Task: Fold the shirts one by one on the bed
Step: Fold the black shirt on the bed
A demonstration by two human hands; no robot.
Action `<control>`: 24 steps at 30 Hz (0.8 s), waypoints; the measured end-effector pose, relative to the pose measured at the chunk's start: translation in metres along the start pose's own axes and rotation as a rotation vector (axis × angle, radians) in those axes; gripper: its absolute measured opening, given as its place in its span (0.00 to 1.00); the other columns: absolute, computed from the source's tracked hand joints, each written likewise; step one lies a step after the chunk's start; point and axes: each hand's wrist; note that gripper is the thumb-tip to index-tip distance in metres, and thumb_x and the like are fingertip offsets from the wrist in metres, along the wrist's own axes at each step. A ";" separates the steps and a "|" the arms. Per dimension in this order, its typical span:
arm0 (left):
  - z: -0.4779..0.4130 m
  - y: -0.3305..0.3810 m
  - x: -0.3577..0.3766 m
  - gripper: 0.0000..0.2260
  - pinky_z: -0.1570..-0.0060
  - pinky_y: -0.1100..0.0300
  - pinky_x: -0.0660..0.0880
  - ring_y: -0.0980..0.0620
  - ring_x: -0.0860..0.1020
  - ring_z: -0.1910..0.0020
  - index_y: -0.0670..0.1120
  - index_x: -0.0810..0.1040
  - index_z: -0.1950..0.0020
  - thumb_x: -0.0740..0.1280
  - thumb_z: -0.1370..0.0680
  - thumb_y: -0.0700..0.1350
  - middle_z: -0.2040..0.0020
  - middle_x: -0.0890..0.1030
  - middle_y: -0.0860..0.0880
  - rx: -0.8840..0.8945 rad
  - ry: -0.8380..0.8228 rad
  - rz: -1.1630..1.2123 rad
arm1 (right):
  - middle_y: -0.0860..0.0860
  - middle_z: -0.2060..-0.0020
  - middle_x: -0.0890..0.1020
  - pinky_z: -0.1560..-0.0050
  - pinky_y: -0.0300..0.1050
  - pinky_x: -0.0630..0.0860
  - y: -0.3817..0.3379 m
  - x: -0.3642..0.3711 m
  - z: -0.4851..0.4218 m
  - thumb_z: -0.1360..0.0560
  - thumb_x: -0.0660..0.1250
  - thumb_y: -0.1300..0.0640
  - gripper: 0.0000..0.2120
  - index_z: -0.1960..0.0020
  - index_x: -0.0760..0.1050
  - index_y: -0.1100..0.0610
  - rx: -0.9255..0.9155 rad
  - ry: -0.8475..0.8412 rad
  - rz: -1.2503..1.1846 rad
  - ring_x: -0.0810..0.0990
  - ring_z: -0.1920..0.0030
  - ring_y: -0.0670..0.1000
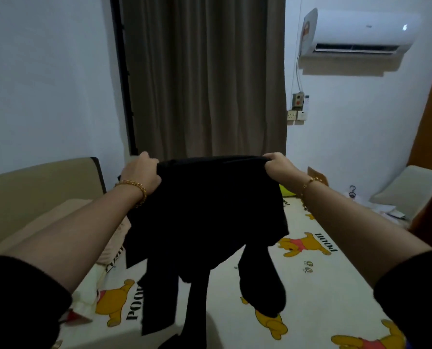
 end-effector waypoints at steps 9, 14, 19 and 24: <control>0.038 0.016 0.007 0.13 0.57 0.59 0.70 0.53 0.74 0.58 0.47 0.73 0.47 0.64 0.22 0.55 0.52 0.76 0.49 -0.135 -0.328 0.773 | 0.53 0.59 0.77 0.52 0.50 0.79 0.035 0.029 0.023 0.32 0.74 0.50 0.18 0.47 0.77 0.59 -0.192 -0.080 1.040 0.79 0.53 0.56; 0.060 0.006 0.039 0.28 0.52 0.51 0.77 0.45 0.78 0.49 0.48 0.70 0.43 0.73 0.35 0.61 0.49 0.79 0.47 0.348 -0.297 -0.140 | 0.63 0.54 0.80 0.59 0.47 0.70 0.064 0.037 0.039 0.27 0.61 0.65 0.07 0.52 0.77 0.63 -0.080 -0.027 0.842 0.78 0.52 0.63; 0.097 0.010 0.070 0.09 0.50 0.52 0.74 0.44 0.76 0.49 0.48 0.76 0.47 0.62 0.26 0.41 0.48 0.76 0.45 0.181 -0.350 -0.077 | 0.58 0.60 0.76 0.70 0.41 0.65 0.100 0.053 0.062 0.25 0.55 0.68 0.13 0.44 0.75 0.65 0.122 -0.194 0.429 0.73 0.65 0.53; 0.112 -0.001 0.103 0.08 0.65 0.59 0.65 0.49 0.73 0.61 0.43 0.75 0.49 0.59 0.23 0.36 0.54 0.77 0.43 -0.088 -0.645 0.409 | 0.53 0.56 0.82 0.58 0.41 0.73 0.136 0.071 0.079 0.25 0.68 0.50 0.16 0.43 0.77 0.60 0.237 -0.484 0.220 0.80 0.58 0.52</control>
Point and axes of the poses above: each hand's wrist, its own z-axis away from the middle knuckle, its own x-axis out of the palm, y = z × x
